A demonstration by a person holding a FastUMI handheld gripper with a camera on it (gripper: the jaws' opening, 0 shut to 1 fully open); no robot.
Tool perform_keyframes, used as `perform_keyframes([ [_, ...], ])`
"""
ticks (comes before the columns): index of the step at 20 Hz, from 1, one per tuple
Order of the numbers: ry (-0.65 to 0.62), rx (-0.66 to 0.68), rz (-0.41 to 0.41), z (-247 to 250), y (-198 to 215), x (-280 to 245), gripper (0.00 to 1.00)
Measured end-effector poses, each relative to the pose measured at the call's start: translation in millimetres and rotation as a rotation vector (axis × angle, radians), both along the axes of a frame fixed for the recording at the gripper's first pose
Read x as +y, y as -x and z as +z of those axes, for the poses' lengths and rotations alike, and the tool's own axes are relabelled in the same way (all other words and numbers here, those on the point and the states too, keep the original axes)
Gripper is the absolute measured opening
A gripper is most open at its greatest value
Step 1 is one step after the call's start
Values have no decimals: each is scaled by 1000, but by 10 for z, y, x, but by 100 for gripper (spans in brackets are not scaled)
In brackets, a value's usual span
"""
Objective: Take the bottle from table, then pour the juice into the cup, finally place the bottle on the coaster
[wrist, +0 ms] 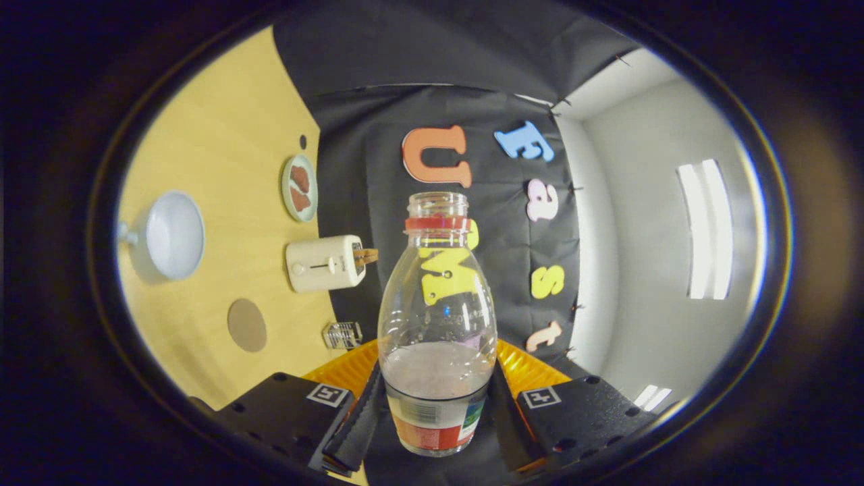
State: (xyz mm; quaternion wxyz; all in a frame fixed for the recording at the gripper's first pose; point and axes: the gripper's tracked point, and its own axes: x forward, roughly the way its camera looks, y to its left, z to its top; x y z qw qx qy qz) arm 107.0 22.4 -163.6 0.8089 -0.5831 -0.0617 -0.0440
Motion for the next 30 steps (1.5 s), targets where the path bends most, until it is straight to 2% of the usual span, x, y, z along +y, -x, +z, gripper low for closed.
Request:
perform_keyframes([
  [5,-373,147,-43,-211,45,-79,79],
  [10,-783,273,-5,-136,-46,45,79],
  [13,-946,295,3,-5,-77,26,79],
  [16,-1029,247,20,214,-179,-7,79],
  [21,-1142,159,100,501,-410,-31,79],
  [24,-1148,118,129,490,-579,6,78],
  [30,-1161,171,114,64,-995,99,79],
])
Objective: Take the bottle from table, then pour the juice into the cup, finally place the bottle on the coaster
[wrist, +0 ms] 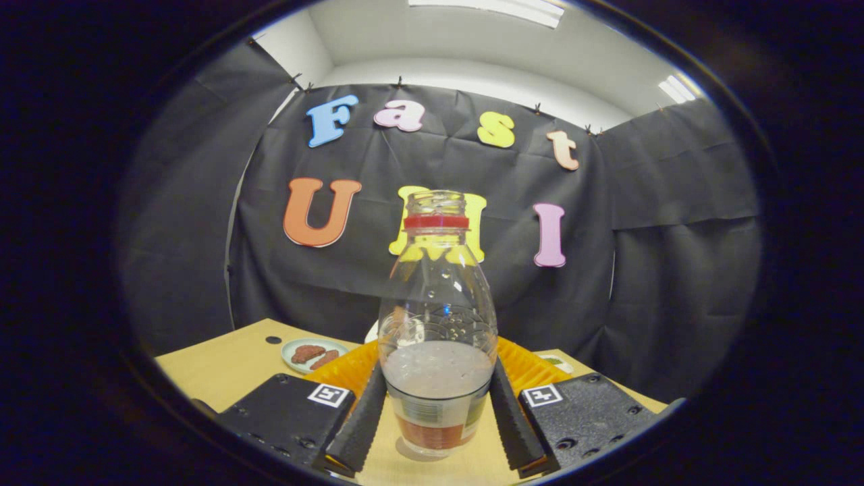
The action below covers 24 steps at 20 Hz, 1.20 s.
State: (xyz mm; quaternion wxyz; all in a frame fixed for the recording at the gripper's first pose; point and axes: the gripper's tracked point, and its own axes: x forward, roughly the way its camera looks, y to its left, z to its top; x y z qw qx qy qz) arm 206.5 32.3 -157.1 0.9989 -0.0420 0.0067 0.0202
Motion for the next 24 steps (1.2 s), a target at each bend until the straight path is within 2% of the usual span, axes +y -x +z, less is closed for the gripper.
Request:
perform_keyframes([
  [9,-69,61,47,-927,-505,36,79],
  [15,-101,95,16,-1375,-704,-93,79],
  [24,-82,102,5,-1628,-725,-61,79],
])
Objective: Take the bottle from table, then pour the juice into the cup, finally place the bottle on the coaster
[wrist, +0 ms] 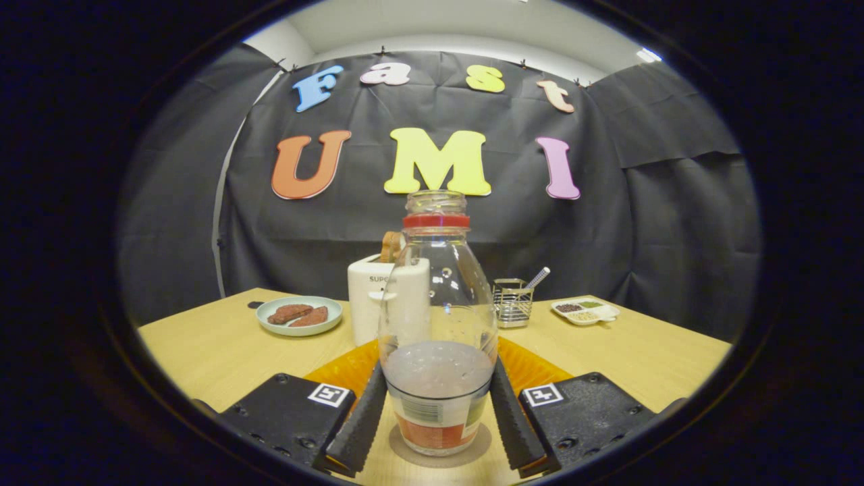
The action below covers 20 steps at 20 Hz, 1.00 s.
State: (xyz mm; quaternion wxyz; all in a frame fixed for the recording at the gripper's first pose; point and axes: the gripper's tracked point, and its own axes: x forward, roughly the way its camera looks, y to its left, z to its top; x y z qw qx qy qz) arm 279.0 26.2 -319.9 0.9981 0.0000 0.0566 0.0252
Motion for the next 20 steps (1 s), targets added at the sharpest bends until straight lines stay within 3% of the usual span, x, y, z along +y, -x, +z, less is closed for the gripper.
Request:
perform_keyframes([
  [10,-2,16,-28,15,49,-42,83],
  [16,-11,22,-16,106,130,-22,92],
  [17,-21,22,-8,144,164,0,100],
  [20,-17,0,11,370,274,37,100],
])
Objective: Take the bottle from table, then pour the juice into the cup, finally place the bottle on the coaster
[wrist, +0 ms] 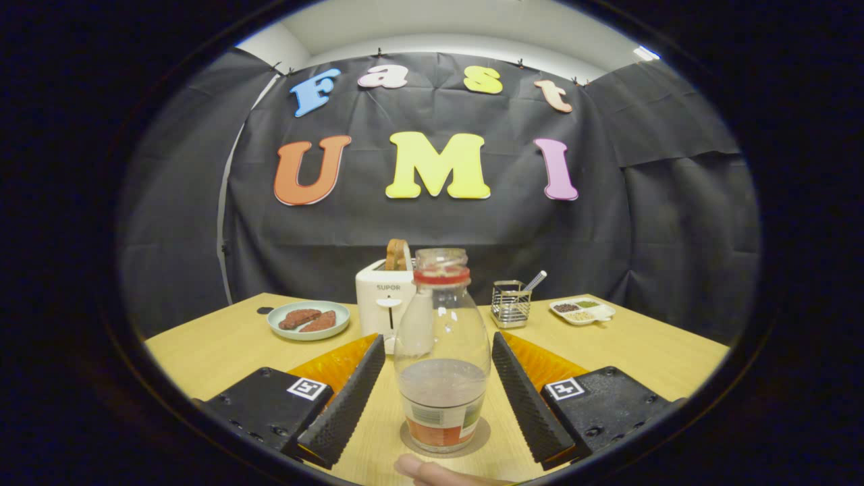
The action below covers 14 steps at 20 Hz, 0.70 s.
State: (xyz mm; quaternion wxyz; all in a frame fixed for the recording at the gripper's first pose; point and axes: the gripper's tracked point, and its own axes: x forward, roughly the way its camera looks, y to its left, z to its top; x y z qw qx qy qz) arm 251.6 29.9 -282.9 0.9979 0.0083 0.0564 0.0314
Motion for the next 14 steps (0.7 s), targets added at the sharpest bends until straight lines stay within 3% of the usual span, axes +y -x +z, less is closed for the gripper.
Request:
perform_keyframes([
  [5,-18,-34,7,462,254,25,100],
  [14,65,-104,1,1323,918,45,100],
])
